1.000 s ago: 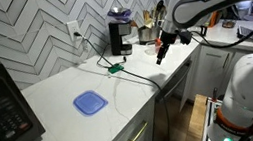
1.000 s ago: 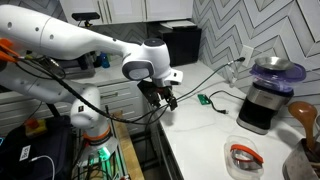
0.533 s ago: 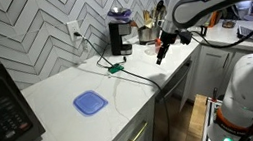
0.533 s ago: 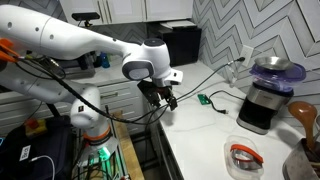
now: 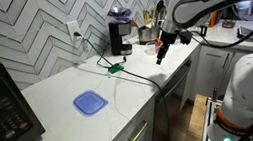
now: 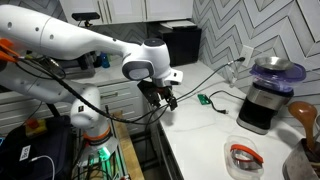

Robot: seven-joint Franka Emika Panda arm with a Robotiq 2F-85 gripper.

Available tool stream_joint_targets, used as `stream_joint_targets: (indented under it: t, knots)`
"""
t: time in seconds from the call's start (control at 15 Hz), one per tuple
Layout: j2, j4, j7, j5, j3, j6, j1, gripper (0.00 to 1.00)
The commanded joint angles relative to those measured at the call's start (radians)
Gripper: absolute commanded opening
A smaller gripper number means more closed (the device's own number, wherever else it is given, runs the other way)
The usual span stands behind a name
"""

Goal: Remove the heart shaped lid from the clear bowl and put on the countertop under the wall socket

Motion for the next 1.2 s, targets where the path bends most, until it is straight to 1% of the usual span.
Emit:
stream_joint_targets:
  t: [0.0, 0.8, 0.93, 1.0, 1.13]
  knots:
    - [0.001, 0.002, -0.004, 0.007, 0.008, -0.003, -0.007, 1.00]
    - [0.003, 0.003, 0.003, 0.001, 0.012, 0.009, -0.012, 1.00]
    - [0.022, 0.027, 0.042, 0.000, 0.010, 0.078, -0.035, 1.00]
    - [0.037, 0.050, 0.046, -0.015, 0.000, 0.139, -0.058, 1.00]
    - [0.073, 0.099, 0.027, -0.031, -0.023, 0.207, -0.086, 1.00]
